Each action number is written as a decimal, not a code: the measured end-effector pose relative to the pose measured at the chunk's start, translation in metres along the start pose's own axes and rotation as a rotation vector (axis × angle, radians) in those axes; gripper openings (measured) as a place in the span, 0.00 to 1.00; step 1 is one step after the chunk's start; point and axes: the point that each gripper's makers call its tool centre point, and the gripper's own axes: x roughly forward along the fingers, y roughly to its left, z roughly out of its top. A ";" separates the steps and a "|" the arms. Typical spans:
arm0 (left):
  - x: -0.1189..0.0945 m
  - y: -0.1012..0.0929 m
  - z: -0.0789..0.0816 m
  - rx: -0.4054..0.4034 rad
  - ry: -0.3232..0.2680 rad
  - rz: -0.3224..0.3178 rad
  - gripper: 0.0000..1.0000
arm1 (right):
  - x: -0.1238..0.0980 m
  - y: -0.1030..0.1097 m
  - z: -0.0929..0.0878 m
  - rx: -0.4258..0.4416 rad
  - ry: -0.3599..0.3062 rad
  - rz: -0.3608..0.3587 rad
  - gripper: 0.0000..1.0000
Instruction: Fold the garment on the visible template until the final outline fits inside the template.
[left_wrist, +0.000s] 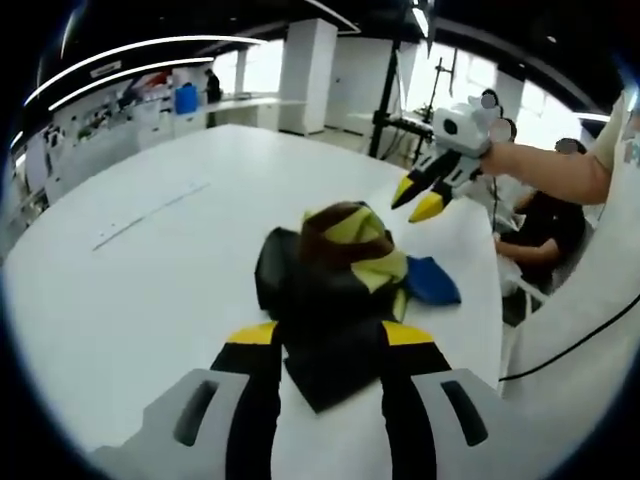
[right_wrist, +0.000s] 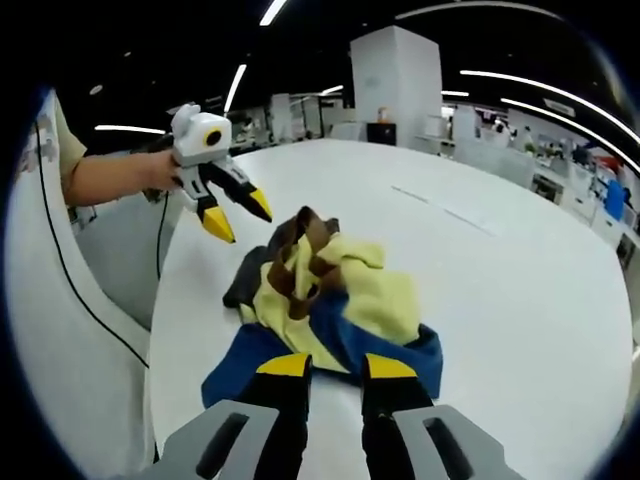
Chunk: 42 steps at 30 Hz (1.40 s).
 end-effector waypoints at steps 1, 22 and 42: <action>0.001 0.000 0.000 0.001 0.001 0.000 0.34 | 0.001 0.000 0.000 0.001 0.001 0.001 0.15; 0.014 0.015 -0.006 -0.012 0.014 0.002 0.28 | 0.023 -0.005 -0.003 0.000 0.036 0.012 0.10; 0.026 0.011 0.007 0.060 -0.007 -0.022 0.13 | 0.038 -0.004 -0.002 -0.020 0.059 0.031 0.07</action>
